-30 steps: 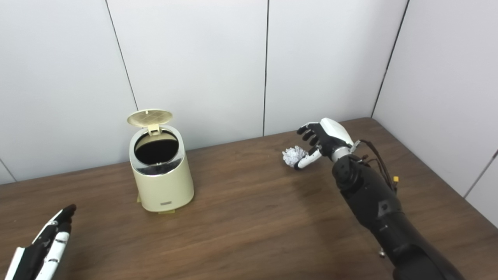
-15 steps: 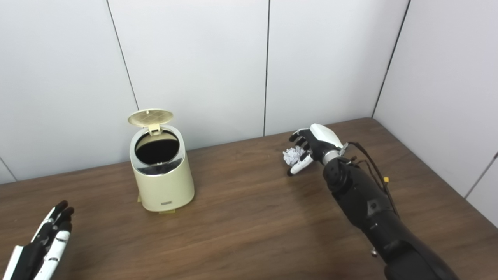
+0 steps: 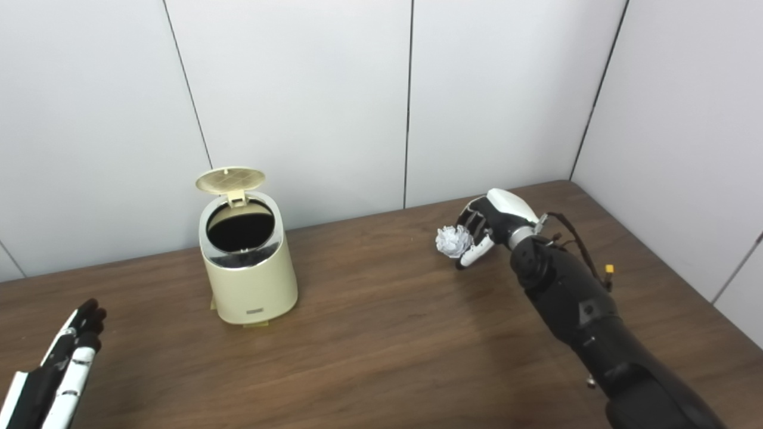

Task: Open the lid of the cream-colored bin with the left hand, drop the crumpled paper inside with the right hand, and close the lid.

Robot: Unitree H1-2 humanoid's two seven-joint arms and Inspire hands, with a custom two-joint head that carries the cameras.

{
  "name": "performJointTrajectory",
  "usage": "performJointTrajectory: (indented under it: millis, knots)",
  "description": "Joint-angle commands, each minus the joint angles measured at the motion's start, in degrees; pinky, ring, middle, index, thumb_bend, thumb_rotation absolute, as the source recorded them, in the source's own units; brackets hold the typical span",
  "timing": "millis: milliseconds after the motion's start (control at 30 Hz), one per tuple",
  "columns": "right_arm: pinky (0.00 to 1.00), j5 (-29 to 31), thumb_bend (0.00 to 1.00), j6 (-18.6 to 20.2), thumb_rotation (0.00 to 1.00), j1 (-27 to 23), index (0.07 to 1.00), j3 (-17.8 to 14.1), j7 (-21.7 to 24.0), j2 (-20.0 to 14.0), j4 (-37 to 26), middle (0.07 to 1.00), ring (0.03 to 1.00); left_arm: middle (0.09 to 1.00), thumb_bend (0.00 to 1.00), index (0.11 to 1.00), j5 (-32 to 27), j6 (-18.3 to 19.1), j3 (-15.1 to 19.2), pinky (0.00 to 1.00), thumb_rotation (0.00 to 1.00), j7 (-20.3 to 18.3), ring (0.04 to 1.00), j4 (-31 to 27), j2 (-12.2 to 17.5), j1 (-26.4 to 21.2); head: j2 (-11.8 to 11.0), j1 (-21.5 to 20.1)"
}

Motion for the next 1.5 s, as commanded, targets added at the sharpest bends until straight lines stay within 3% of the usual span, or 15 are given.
performJointTrajectory:
  millis: [0, 67, 300, 533, 733, 867, 1033, 1200, 1267, 1467]
  knots:
    - [0.41, 0.7, 0.53, -3.1, 0.0, -1.9, 0.515, -1.1, -1.5, -1.0, -1.4, 0.489, 0.404, 0.965, 0.39, 1.0, -0.7, -1.1, 0.0, 1.0, 0.78, -0.2, 0.99, -1.7, 0.2, -1.4, 0.1, -0.2]
    - [0.41, 0.8, 0.52, -4.9, 0.0, -1.6, 0.522, -1.1, -2.1, -1.0, -1.2, 0.482, 0.399, 0.963, 0.38, 1.0, -0.9, -1.3, 0.0, 1.0, 0.77, -0.1, 0.984, -1.6, 0.1, -1.4, 0.1, -0.2]
    - [0.33, 0.9, 0.51, -5.7, 0.0, -1.5, 0.554, -1.7, -3.1, -0.2, -3.2, 0.465, 0.35, 0.962, 0.4, 1.0, -0.5, -1.0, -0.1, 1.0, 0.78, 0.2, 0.988, -1.0, 0.1, -1.4, 0.2, -0.6]
    - [0.35, 1.2, 0.51, -5.7, 0.0, -1.3, 0.555, -2.7, -4.0, 1.2, -5.7, 0.473, 0.359, 0.963, 0.4, 1.0, -0.2, -1.4, -0.3, 0.99, 0.75, 0.4, 0.984, -0.3, -0.3, -1.2, 0.0, 0.5]
    - [0.32, 0.7, 0.51, -6.4, 0.0, 0.5, 0.56, -3.7, -4.6, 1.9, -14.4, 0.473, 0.348, 0.958, 0.43, 0.993, -0.1, -0.2, -0.2, 1.0, 0.72, 0.5, 0.987, -1.3, -0.3, -0.7, -0.2, 4.1]
    - [0.33, -0.3, 0.51, -6.5, 0.0, 1.8, 0.56, -3.6, -3.7, 2.6, -25.5, 0.479, 0.347, 0.961, 0.43, 0.993, -0.2, -0.5, -0.3, 0.99, 0.71, 0.2, 0.987, -1.1, -0.2, -0.4, -0.1, 6.2]
    - [0.32, -2.5, 0.51, -2.8, 0.0, 2.7, 0.552, -3.0, -1.8, 5.7, -35.7, 0.488, 0.355, 0.96, 0.46, 0.98, -0.4, -2.7, -0.4, 1.0, 0.7, 0.2, 0.985, 0.5, -0.3, 0.2, -0.1, 9.1]
    - [0.3, -3.1, 0.51, -5.1, 0.0, 2.4, 0.545, -3.0, -2.0, 8.3, -39.0, 0.491, 0.356, 0.944, 0.51, 0.959, 0.8, -4.0, -0.7, 1.0, 0.7, 0.8, 0.971, 1.2, -0.6, 1.0, 0.1, 11.0]
    - [0.34, -3.5, 0.51, -5.4, 0.0, 1.8, 0.543, -2.7, -1.3, 8.8, -39.6, 0.49, 0.357, 0.946, 0.53, 0.956, 1.2, -4.5, -0.8, 1.0, 0.71, 1.0, 0.975, 1.6, -0.7, 1.3, 0.1, 11.0]
    - [0.28, -4.9, 0.51, -5.8, 0.0, 1.0, 0.55, -2.6, -0.5, 9.0, -39.1, 0.484, 0.348, 0.949, 0.54, 0.961, 2.0, -5.5, -1.2, 0.98, 0.73, 1.3, 0.958, 2.1, -1.0, 1.6, 0.1, 11.0]
